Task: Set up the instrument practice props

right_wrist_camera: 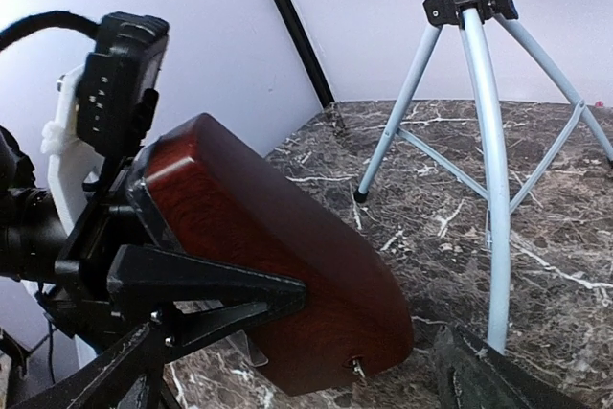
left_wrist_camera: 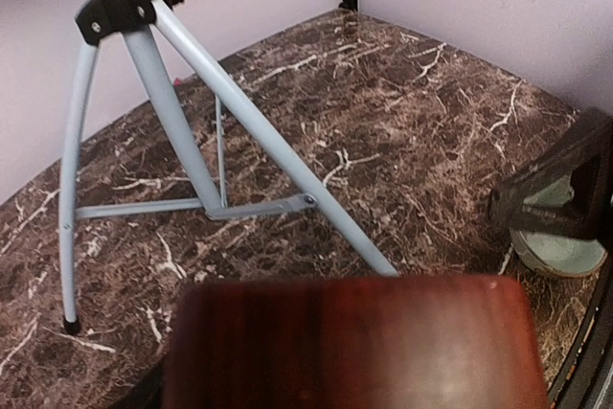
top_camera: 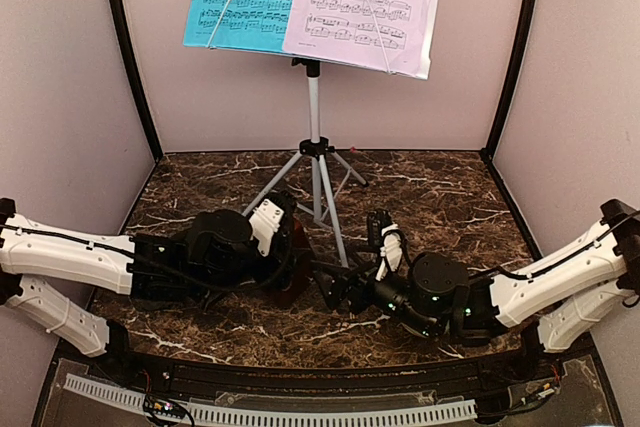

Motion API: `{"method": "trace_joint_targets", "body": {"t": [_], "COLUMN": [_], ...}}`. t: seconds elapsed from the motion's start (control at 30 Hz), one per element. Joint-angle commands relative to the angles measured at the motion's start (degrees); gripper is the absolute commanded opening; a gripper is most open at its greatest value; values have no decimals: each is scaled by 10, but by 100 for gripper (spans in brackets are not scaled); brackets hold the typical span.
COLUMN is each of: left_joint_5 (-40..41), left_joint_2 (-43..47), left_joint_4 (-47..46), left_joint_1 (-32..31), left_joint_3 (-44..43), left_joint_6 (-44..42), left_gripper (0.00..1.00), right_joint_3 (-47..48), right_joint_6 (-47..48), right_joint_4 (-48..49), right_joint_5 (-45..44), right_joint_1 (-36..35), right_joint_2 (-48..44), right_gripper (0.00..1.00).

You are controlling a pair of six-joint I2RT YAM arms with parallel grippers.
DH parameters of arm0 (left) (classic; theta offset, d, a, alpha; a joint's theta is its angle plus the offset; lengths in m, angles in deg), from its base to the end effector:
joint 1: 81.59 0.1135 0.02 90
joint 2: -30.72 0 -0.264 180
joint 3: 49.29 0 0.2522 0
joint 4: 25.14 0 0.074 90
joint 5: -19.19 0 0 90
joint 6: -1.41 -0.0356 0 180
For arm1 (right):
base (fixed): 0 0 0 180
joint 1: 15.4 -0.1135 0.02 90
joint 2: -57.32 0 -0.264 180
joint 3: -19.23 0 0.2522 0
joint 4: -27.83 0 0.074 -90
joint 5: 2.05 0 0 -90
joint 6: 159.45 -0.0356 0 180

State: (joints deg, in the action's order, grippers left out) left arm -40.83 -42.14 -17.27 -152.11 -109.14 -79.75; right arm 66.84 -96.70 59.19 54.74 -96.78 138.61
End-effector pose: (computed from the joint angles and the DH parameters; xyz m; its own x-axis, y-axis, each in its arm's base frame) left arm 0.1121 -0.2636 0.2716 -0.2190 0.2200 -0.9506 0.6348 0.7720 0.0324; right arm 0.0633 0.2874 0.2304 -0.3466 0.2696 -0.8984 -0.6597 0.6108 0.4378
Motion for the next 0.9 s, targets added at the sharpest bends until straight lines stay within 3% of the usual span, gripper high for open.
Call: {"method": "trace_joint_targets", "body": {"t": [0.0, 0.33, 0.67, 0.77, 0.87], "left_joint_5": [-61, -150, -214, -235, -258], "left_joint_2": [-17, -73, -121, -130, -128], "left_joint_4": [-70, -157, -225, -231, -217], "left_joint_1": [11, 14, 16, 18, 20], "left_joint_3": [5, 38, 34, 33, 32], "left_joint_6": [45, 70, 39, 31, 24], "left_gripper": [24, 25, 27, 35, 55], "right_joint_3": [-2, 35, 26, 46, 97], "right_joint_6": [-34, -130, -104, -91, -97], "right_joint_4": [-96, -321, -357, -387, -457], "right_joint_5": [-5, -65, -88, -72, -59], "right_joint_1": [-2, 24, 55, 69, 77], "right_joint_2": [-38, -115, -210, -217, -196], "right_gripper": [100, 100, 100, 100, 100]}}
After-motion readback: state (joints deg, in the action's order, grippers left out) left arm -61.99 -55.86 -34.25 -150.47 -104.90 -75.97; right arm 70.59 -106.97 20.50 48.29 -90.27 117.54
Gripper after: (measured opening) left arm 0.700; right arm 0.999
